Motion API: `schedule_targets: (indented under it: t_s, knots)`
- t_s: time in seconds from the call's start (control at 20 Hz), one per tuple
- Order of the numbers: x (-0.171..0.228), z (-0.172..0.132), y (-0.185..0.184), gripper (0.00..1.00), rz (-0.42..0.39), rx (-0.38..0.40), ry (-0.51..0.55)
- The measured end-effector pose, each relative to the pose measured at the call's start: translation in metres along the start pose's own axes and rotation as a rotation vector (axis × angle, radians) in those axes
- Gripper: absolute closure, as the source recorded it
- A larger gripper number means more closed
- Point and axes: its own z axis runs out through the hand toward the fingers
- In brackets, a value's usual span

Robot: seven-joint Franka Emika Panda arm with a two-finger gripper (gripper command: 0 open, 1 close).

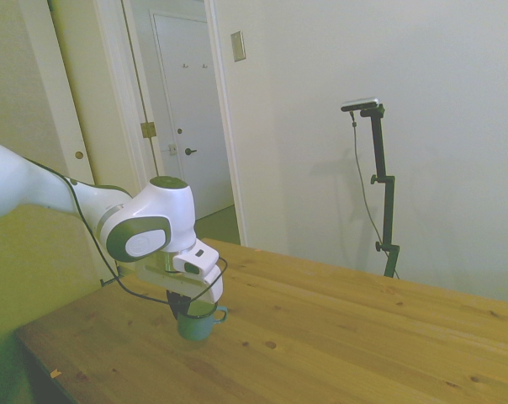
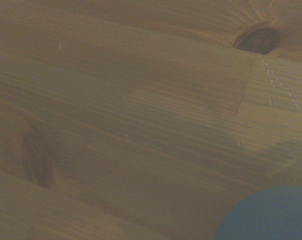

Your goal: Flip the mug upright

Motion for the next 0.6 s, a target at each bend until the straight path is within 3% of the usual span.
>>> schedule_targets:
  t_s: [0.45, 0.5, 0.6]
  knots:
    - [0.011, 0.023, 0.006, 1.00, 0.013, -0.005, -0.004]
    - [0.011, 0.023, 0.006, 0.00, 0.013, -0.005, -0.004]
    - [0.011, 0.023, 0.006, 0.00, 0.014, -0.003, -0.003]
